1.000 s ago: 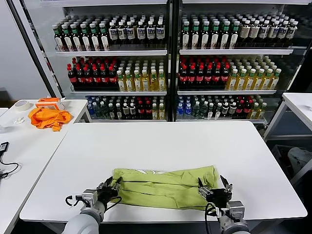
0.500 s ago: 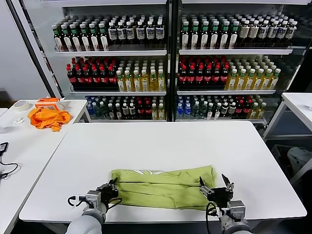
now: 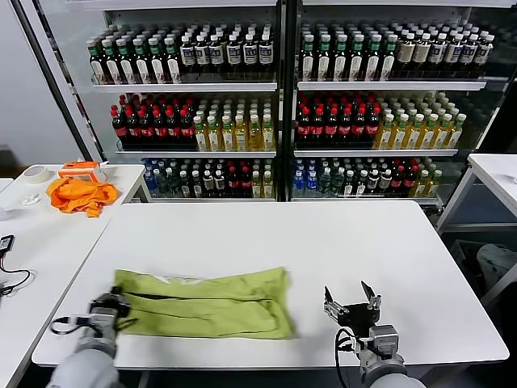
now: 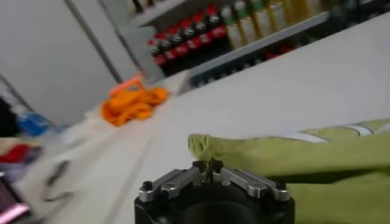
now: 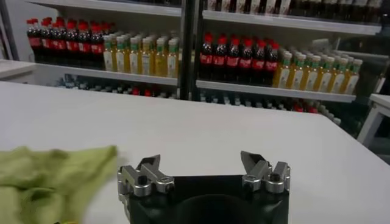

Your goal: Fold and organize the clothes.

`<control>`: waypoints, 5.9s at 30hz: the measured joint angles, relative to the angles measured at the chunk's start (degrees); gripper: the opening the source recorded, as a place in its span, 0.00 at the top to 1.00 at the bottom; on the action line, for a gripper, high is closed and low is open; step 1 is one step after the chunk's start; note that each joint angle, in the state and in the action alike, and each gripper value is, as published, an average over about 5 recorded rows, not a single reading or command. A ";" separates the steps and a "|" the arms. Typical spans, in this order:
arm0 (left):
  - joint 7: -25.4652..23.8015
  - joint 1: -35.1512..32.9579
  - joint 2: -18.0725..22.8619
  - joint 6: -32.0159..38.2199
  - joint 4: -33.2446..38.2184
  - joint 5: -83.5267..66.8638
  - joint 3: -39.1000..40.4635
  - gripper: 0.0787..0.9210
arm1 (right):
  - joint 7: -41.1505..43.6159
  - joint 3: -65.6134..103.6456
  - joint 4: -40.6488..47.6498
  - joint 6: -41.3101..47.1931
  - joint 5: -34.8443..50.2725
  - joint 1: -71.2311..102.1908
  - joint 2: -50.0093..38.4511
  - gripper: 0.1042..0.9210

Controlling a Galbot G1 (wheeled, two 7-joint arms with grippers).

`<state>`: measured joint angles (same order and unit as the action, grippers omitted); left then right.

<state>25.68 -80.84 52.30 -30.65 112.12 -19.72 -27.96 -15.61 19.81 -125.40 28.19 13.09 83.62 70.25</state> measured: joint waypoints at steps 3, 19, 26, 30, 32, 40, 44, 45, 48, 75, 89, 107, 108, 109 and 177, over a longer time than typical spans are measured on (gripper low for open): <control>0.18 -0.78 -0.80 -0.66 1.16 0.04 -2.63 0.98 | -0.15 -0.17 0.11 0.03 -0.12 -0.26 -0.02 0.12; 1.28 2.51 3.03 -1.12 12.17 -17.59 4.92 0.97 | -0.32 0.49 -0.03 -0.24 -1.76 0.49 0.70 0.12; 0.53 6.19 5.94 -0.27 12.75 -21.84 11.09 0.97 | -0.44 1.24 -0.14 -0.24 -2.17 0.89 0.88 0.12; 0.27 8.35 7.85 0.04 12.03 -23.17 14.24 0.97 | -0.44 1.38 -0.01 -0.26 -2.40 0.93 1.08 0.12; 0.19 9.40 8.73 0.02 11.47 -23.69 15.60 0.97 | -0.45 1.34 0.12 -0.27 -2.51 0.84 1.20 0.12; 0.44 12.94 11.51 -0.44 8.62 -24.92 20.57 0.97 | -0.50 1.01 0.65 -0.28 -3.09 0.44 1.63 0.12; 0.51 14.54 13.01 -0.51 7.03 -25.56 22.63 0.97 | -0.50 1.00 0.86 -0.28 -3.28 0.37 1.66 0.12; 0.51 14.89 13.40 -0.51 6.65 -25.69 23.09 0.97 | -0.50 1.00 0.93 -0.28 -3.32 0.34 1.65 0.12; 0.58 15.83 14.50 -0.53 5.65 -26.15 24.32 0.97 | -0.49 1.02 1.15 -0.30 -3.48 0.30 1.64 0.12; -2.17 10.33 10.06 3.43 2.34 -20.93 14.42 0.15 | 0.14 0.03 2.42 -0.69 -3.77 -1.63 0.43 0.12; -1.75 5.78 9.34 2.79 -0.98 -17.23 10.53 0.12 | 0.21 0.49 2.49 -0.91 -3.76 -1.51 0.21 0.12; -3.48 3.61 10.02 5.14 -0.87 -17.78 10.75 0.57 | 0.24 0.53 2.32 -0.96 -3.83 -1.69 0.54 0.12; -3.57 3.48 9.97 5.17 -0.80 -17.73 10.73 0.60 | 0.23 0.48 2.36 -0.96 -3.84 -1.78 0.58 0.12; -3.66 3.32 9.89 5.19 -0.69 -17.69 10.68 0.64 | 0.23 0.41 2.42 -0.96 -3.86 -1.87 0.62 0.12; -8.39 19.47 20.70 -1.31 4.47 -19.84 16.80 0.51 | 0.59 0.29 1.26 1.12 -2.17 -4.11 0.25 0.12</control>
<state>17.29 -61.37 73.00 -31.96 116.60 -39.56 -11.16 -15.01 20.09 -124.14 29.30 10.92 79.51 70.50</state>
